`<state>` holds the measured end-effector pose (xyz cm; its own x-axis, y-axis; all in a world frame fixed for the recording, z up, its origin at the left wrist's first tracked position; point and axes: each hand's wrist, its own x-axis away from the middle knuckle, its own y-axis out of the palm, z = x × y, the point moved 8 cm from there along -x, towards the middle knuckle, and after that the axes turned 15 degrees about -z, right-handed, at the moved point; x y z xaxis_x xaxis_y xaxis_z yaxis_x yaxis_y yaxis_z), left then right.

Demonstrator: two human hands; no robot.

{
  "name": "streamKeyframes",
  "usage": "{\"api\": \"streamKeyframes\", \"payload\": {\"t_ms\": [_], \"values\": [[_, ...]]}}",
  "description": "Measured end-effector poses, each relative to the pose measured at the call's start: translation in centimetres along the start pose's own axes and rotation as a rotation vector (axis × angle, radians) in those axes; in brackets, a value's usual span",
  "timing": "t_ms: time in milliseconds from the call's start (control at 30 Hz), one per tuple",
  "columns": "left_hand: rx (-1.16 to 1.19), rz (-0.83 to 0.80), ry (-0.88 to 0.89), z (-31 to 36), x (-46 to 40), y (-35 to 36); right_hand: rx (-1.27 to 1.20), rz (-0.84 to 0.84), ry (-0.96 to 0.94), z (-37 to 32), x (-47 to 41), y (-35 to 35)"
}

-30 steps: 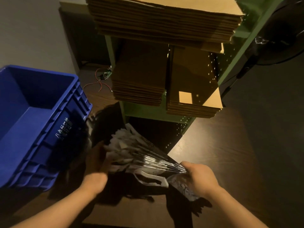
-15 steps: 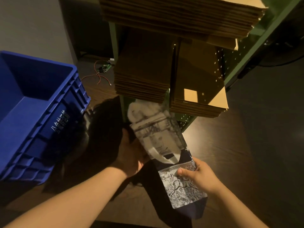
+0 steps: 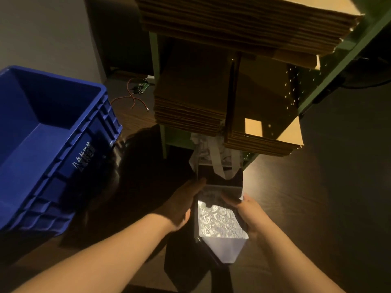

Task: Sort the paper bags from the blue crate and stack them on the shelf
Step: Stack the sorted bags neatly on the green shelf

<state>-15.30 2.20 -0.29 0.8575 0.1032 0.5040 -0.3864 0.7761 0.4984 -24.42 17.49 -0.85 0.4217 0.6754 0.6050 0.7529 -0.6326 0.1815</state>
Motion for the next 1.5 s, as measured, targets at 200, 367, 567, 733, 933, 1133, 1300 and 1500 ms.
{"api": "streamKeyframes", "payload": {"t_ms": [200, 367, 567, 733, 933, 1133, 1300, 1500], "values": [[-0.084, -0.039, -0.093, -2.1, 0.1, -1.5, -0.121, -0.09, -0.11, -3.6, -2.6, 1.9], [-0.105, -0.064, -0.12, -1.0, -0.1, -2.7, -0.166, -0.113, -0.086, -5.9, -3.8, 3.9], [-0.124, -0.052, -0.084, 1.4, -0.9, -4.8, -0.186, -0.06, -0.1, -6.2, -4.9, 4.7], [-0.104, -0.063, -0.092, 3.4, -2.4, -6.1, -0.175, -0.081, -0.048, -4.4, -5.3, 5.9], [-0.124, -0.036, -0.126, 6.0, -3.7, -6.5, -0.143, -0.02, -0.127, -6.0, -7.2, 6.0], [-0.129, 0.025, -0.163, 7.5, -5.4, -8.2, -0.131, 0.088, -0.162, -6.8, -10.1, 5.6], [-0.103, 0.027, -0.148, 7.4, -5.7, -9.3, -0.18, 0.074, -0.124, -6.4, -11.2, 6.3], [-0.057, 0.187, 0.007, 7.1, -5.3, -11.6, -0.202, 0.103, -0.114, -6.4, -9.3, 6.1]]}}
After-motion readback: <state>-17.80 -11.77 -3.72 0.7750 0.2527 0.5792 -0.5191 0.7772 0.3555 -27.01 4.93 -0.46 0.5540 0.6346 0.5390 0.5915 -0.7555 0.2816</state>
